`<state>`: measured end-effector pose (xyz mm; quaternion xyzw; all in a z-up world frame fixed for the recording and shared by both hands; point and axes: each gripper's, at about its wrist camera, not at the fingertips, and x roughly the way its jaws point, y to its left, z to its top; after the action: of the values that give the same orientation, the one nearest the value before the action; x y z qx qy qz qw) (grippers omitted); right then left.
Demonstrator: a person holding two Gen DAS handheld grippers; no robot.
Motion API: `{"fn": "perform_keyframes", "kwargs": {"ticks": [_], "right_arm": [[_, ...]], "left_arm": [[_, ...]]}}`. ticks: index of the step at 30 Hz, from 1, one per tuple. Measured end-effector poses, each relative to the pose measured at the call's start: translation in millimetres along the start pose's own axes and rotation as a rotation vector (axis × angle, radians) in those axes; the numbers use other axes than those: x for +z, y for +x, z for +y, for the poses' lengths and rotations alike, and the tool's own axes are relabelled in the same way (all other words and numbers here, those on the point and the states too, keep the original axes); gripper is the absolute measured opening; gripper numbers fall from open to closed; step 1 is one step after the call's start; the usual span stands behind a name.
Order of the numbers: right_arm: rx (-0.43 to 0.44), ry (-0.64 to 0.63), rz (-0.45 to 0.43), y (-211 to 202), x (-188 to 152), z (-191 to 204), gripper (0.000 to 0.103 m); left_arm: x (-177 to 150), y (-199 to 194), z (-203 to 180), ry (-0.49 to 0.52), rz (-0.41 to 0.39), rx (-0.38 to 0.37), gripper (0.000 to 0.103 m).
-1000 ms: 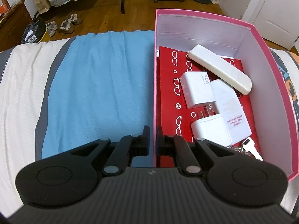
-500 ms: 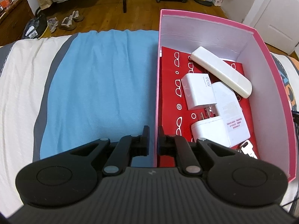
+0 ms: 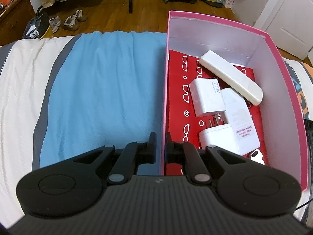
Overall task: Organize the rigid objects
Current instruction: 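Grasp the beige TCL remote by its sides with the right gripper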
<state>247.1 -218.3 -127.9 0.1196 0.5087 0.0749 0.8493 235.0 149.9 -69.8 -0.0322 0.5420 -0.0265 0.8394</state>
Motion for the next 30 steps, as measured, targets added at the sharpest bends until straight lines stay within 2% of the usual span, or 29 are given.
{"fn": "perform_keyframes", "kwargs": {"ticks": [3,14,16,19,22,27,30], "right_arm": [[-0.034,-0.017,-0.013,-5,0,2,0.059],[-0.219,-0.181,0.098,-27,-5,5,0.061],[-0.228,-0.171,0.086,-29,-8,1,0.065],[-0.233,-0.17,0.066,-20,-9,-1,0.065],[-0.276,-0.24,0.02,-5,-14,8,0.062],[-0.32,-0.244,-0.026,-22,-17,20,0.062],[-0.297,-0.247,-0.078,-46,-17,29,0.061]], "left_arm": [[-1,0,-2,0.005,-0.002,0.011,0.008],[-1,0,1,-0.009,-0.005,0.014,0.01],[-1,1,1,-0.014,-0.002,0.011,0.01],[-1,0,-2,0.005,-0.015,0.017,0.01],[-2,0,-3,0.01,-0.02,0.023,0.01],[0,0,1,-0.006,-0.013,0.008,0.01],[1,0,0,0.0,-0.015,0.013,0.01]]}}
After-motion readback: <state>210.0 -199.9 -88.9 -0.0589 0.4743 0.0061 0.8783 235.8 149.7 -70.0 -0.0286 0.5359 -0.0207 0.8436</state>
